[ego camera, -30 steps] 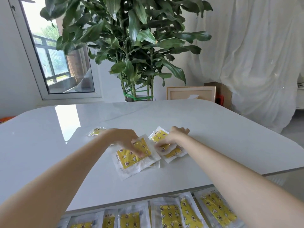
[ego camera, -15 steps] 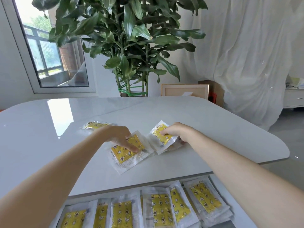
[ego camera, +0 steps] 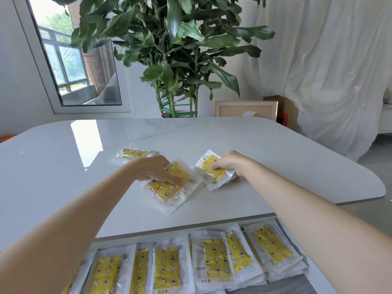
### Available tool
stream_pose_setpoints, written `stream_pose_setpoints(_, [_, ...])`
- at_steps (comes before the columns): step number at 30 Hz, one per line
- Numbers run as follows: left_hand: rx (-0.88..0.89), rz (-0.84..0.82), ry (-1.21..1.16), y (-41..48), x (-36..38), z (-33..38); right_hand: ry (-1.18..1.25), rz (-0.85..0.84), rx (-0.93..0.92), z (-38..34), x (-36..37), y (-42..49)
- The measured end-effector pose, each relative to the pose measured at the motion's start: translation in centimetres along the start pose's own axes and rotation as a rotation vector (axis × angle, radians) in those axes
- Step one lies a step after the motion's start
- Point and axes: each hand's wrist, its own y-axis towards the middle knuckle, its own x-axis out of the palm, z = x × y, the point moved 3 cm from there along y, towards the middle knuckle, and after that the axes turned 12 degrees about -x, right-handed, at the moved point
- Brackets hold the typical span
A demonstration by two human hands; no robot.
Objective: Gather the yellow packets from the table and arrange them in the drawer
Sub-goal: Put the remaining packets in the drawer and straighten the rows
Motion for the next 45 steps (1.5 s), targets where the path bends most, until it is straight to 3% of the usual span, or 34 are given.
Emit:
stream_pose_setpoints(13, [0.018,-0.021,-0.741,-7.3,1.2,-0.7,0.392,0.042,-0.114,0.2,-4.4,-7.1])
stream_pose_setpoints(18, [-0.004,-0.101,-0.976,-10.4,2.7,-0.9,0.481,-0.050,-0.112,1.2,-6.0,-11.1])
stream_pose_setpoints(25, [-0.005,-0.226,-0.999,-14.6,5.4,-0.2,0.522,-0.212,-0.070,4.3,-6.8,-15.9])
stream_pose_setpoints(32, [-0.073,-0.357,-0.827,-16.7,9.4,-2.6,0.422,-0.453,0.066,8.7,-6.6,-19.6])
stream_pose_setpoints(38, [-0.178,-0.509,-0.866,-16.8,12.0,-5.3,0.371,-0.357,0.210,12.2,-4.8,-19.4])
stream_pose_setpoints(45, [-0.296,-0.513,-0.820,-14.8,14.6,-6.0,0.212,-0.082,0.238,15.1,-3.6,-16.6])
